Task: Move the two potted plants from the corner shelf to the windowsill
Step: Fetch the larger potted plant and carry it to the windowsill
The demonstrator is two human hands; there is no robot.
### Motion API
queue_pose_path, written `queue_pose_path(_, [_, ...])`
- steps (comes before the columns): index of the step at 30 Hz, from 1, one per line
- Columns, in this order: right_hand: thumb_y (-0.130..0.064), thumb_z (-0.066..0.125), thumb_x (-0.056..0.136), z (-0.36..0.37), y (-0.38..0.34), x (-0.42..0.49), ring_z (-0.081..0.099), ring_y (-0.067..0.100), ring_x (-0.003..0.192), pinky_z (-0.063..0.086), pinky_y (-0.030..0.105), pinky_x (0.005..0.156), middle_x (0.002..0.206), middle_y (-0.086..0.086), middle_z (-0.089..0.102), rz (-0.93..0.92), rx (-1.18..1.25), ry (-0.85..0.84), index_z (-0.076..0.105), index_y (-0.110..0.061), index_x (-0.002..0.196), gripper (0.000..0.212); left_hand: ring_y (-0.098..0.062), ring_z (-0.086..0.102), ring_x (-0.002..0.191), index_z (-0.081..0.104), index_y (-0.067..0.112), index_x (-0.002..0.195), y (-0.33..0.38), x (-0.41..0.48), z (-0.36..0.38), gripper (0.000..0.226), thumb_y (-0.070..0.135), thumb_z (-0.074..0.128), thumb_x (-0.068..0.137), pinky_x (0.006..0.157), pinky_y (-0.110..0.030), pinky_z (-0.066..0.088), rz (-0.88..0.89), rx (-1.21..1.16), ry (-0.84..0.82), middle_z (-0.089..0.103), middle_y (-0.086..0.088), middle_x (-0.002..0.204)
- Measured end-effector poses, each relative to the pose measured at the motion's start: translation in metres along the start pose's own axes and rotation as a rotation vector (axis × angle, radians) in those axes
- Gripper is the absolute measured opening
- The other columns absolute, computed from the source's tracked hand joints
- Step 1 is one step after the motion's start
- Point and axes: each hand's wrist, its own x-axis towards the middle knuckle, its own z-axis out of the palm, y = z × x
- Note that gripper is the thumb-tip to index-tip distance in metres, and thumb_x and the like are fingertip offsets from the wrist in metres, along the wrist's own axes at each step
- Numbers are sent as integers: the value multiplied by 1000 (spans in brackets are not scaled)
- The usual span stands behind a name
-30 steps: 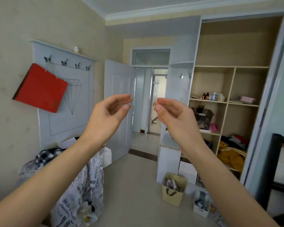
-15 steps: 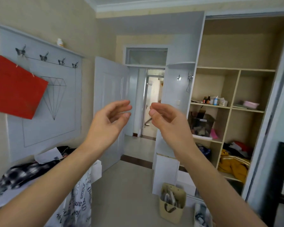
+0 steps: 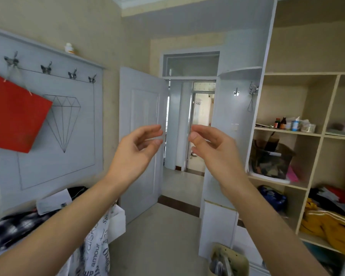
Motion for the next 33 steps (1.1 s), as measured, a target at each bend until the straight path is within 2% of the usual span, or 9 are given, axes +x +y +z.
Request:
queue_pose_path(8, [-29,71,93,27,75,96,67,4,113,53,38,105,120,-13,72,17,89,-35,70,-30,119,27,-14,70,114,67,23,123,-70,88,12,32,7,64,96,105,-40,53,-6,55,38,73,4,122])
queue_pose_path(16, [-29,68,94,80,140,199,67,7,115,54,37,104,123,-10,71,-4,10,-5,68,-25,126,31,-8,70,113,67,19,127,-168,191,-1,32,8,63,97,104,-35,54,-19,29,24,73,7,123])
queue_pose_path(19, [-31,68,94,96,159,237,67,6,113,55,36,102,121,-10,72,-7,-25,24,68,-24,126,32,-7,70,112,68,23,125,-201,233,-3,32,10,64,96,104,-36,54,-23,17,1,73,11,121])
queue_pose_path(26, [-31,68,94,119,213,313,68,6,112,55,36,103,123,-7,71,-23,-74,58,67,-22,128,35,-5,70,111,66,24,127,-270,309,23,34,10,63,97,103,-32,55,-6,-9,-67,72,12,121])
queue_pose_path(33, [-28,68,95,118,287,391,67,6,112,55,34,102,123,-7,71,-20,-70,63,67,-20,129,35,-7,70,112,66,21,130,-339,377,65,35,9,62,97,103,-35,55,-7,10,-87,72,9,123])
